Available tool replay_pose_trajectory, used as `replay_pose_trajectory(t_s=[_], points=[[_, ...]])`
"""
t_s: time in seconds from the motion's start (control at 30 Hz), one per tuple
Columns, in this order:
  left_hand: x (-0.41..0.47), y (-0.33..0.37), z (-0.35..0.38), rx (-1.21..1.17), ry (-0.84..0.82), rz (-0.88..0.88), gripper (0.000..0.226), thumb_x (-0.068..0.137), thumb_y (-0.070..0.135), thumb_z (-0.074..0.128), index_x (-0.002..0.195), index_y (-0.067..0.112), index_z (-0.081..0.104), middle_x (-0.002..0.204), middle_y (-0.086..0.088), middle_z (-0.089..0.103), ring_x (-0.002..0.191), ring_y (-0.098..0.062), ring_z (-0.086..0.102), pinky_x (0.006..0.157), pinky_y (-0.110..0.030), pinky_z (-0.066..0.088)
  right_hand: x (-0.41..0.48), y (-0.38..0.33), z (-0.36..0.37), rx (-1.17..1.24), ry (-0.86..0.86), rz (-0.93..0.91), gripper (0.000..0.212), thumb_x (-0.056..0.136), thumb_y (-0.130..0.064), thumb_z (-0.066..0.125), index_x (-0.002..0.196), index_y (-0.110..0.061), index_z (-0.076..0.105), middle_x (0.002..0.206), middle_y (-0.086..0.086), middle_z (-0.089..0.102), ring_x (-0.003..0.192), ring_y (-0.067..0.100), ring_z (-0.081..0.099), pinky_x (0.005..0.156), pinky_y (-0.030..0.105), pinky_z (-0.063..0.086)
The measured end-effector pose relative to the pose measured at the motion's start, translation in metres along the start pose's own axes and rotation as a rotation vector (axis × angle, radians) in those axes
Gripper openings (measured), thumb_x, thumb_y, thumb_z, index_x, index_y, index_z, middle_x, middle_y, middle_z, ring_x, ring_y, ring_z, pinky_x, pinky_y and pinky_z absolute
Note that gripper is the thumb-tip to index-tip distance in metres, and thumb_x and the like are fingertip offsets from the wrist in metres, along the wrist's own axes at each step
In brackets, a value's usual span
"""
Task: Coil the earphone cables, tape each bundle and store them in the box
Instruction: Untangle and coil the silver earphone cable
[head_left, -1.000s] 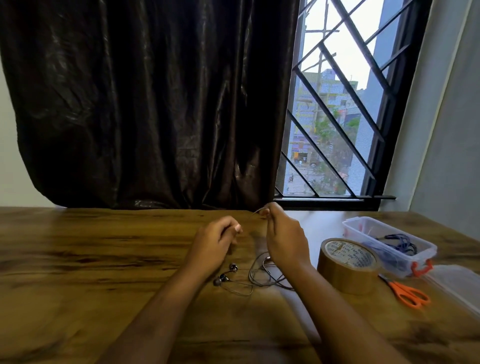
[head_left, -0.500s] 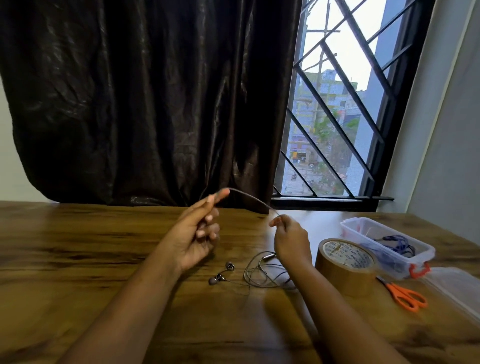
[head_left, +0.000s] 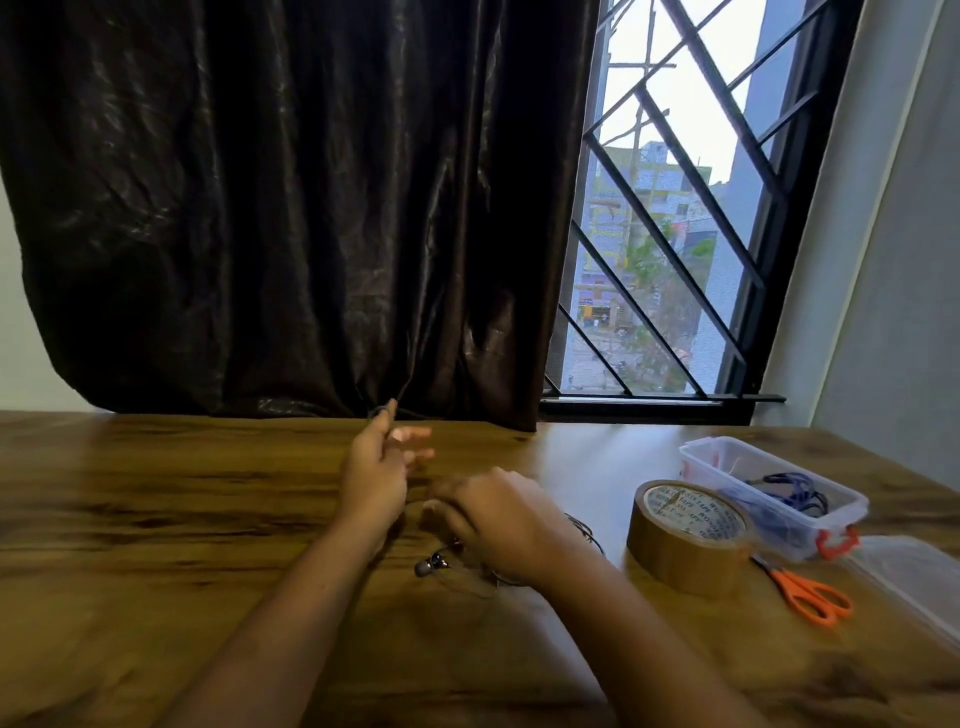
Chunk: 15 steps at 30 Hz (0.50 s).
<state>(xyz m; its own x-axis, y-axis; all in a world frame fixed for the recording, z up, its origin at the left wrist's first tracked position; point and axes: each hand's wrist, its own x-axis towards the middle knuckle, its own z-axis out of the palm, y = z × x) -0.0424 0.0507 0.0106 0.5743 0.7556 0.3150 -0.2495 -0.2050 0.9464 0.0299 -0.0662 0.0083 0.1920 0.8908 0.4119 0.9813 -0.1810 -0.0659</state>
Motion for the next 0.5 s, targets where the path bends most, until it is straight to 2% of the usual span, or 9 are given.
replay_pose_trajectory(t_s=[0.07, 0.1, 0.17, 0.27, 0.37, 0.4, 0.5], points=[[-0.004, -0.002, 0.0, 0.116, -0.193, -0.066, 0.039, 0.1, 0.005, 0.034, 0.136, 0.021, 0.042, 0.094, -0.004, 0.064, 0.06, -0.005, 0.058, 0.05, -0.016, 0.048, -0.003, 0.006, -0.01, 0.021, 0.146, 0.034, 0.024, 0.099, -0.038, 0.04, 0.108, -0.03, 0.061, 0.094, -0.005, 0.068, 0.082, 0.014, 0.063, 0.063, 0.026, 0.038], [-0.006, -0.002, 0.0, 0.146, -0.295, -0.105, 0.036, 0.1, 0.006, 0.034, 0.132, 0.017, 0.047, 0.085, -0.003, 0.062, 0.05, -0.004, 0.053, 0.044, -0.017, 0.044, -0.006, 0.011, -0.013, 0.029, 0.213, 0.07, 0.022, 0.099, -0.038, 0.042, 0.108, -0.029, 0.061, 0.096, -0.005, 0.068, 0.084, 0.014, 0.063, 0.064, 0.026, 0.04], [-0.009, -0.002, 0.001, 0.161, -0.447, -0.176, 0.031, 0.101, 0.007, 0.033, 0.124, 0.012, 0.053, 0.07, -0.001, 0.057, 0.04, -0.004, 0.04, 0.04, -0.019, 0.033, -0.009, 0.023, -0.014, 0.028, 0.308, 0.172, 0.02, 0.098, -0.038, 0.044, 0.099, -0.027, 0.061, 0.092, -0.006, 0.067, 0.081, 0.013, 0.062, 0.062, 0.024, 0.04], [-0.012, 0.005, 0.001, 0.001, -0.583, -0.296, 0.032, 0.101, 0.014, 0.031, 0.112, 0.008, 0.061, 0.053, 0.004, 0.037, 0.038, -0.005, 0.024, 0.035, -0.018, 0.019, -0.013, 0.037, -0.009, 0.084, 0.4, 0.33, 0.023, 0.098, -0.041, 0.045, 0.094, -0.026, 0.062, 0.089, -0.007, 0.065, 0.075, 0.011, 0.055, 0.057, 0.022, 0.033], [-0.013, 0.017, 0.004, -0.187, -0.662, -0.374, 0.041, 0.1, 0.028, 0.033, 0.091, 0.004, 0.065, 0.049, 0.005, 0.024, 0.036, -0.004, 0.016, 0.035, -0.016, 0.01, -0.014, 0.038, -0.007, 0.092, 0.413, 0.366, 0.026, 0.099, -0.04, 0.04, 0.098, -0.026, 0.062, 0.093, -0.006, 0.063, 0.075, 0.01, 0.052, 0.057, 0.023, 0.033], [-0.014, 0.02, 0.005, -0.272, -0.664, -0.38, 0.039, 0.098, 0.029, 0.035, 0.091, 0.005, 0.065, 0.047, 0.006, 0.023, 0.034, -0.003, 0.017, 0.034, -0.015, 0.01, -0.014, 0.036, -0.006, 0.095, 0.407, 0.367, 0.027, 0.1, -0.04, 0.039, 0.099, -0.026, 0.061, 0.093, -0.006, 0.062, 0.075, 0.011, 0.051, 0.057, 0.025, 0.033], [-0.015, 0.023, 0.01, -0.547, -0.601, -0.315, 0.034, 0.096, 0.023, 0.037, 0.111, 0.005, 0.061, 0.04, 0.008, 0.027, 0.029, -0.001, 0.022, 0.03, -0.014, 0.016, -0.012, 0.03, -0.006, 0.079, 0.354, 0.4, 0.028, 0.101, -0.038, 0.035, 0.101, -0.023, 0.058, 0.093, -0.002, 0.061, 0.08, 0.02, 0.056, 0.061, 0.029, 0.032]])
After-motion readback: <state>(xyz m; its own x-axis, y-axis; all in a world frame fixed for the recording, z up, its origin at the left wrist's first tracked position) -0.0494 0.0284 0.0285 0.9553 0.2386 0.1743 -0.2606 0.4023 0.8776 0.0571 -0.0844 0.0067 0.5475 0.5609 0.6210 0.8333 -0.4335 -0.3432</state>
